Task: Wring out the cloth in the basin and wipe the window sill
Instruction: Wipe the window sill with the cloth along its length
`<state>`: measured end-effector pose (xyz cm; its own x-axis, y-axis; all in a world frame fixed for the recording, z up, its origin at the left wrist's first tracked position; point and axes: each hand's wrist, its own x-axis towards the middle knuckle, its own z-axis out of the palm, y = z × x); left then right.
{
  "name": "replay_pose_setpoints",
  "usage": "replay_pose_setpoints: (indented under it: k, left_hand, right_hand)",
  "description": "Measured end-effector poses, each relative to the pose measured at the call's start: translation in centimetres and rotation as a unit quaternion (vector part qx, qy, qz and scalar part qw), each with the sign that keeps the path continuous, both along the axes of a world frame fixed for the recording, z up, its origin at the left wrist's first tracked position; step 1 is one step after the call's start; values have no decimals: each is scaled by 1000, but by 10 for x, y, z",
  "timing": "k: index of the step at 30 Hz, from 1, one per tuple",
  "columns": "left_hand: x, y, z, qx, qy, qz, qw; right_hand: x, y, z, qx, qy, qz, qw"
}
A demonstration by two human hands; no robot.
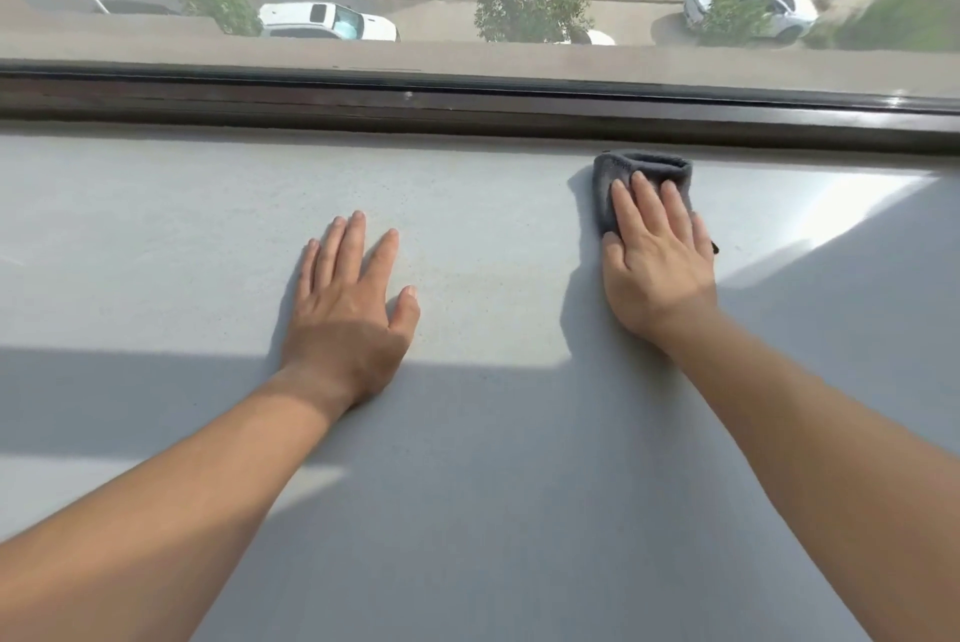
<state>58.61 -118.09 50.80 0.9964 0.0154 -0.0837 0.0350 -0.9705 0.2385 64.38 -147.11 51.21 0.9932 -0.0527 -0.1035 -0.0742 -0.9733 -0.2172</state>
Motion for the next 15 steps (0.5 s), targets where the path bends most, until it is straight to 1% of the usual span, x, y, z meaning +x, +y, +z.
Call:
replay_pose_setpoints:
  k: [1, 2, 4, 6, 7, 8, 10, 13, 14, 15]
  left_hand:
    - [0, 0, 0, -5, -3, -1, 1000]
    - [1, 1, -1, -9, -6, -2, 1000]
    - [3, 2, -2, -17, -15, -7, 1000]
    - [1, 6, -1, -26, -41, -5, 999]
    - [-1, 8, 0, -25, -67, -12, 997]
    - [-2, 9, 2, -16, -92, -30, 995]
    - [-4, 7, 6, 12, -112, -72, 991]
    - [-17, 7, 12, -4, -101, -71, 992]
    - [-28, 6, 12, -16, -98, -68, 993]
    - [-44, 4, 12, -27, -86, -66, 994]
  right_hand:
    - [-5, 9, -1, -3, -3, -10, 1000]
    - [-18, 21, -2, -9, -12, 2, 1000]
    - [-59, 44, -2, -13, -36, 83, 996]
    - [-91, 51, 0, -16, -15, 180, 983]
    - [-94, 47, 2, -16, 0, 204, 979]
    - [-89, 39, 4, -18, 5, 207, 978]
    - [-73, 24, 4, -32, 0, 154, 988]
    - [-60, 27, 1, -24, 5, 13, 1000]
    - [-68, 39, 0, -21, 5, -7, 1000]
    - [-83, 52, -1, -20, 1, -6, 1000]
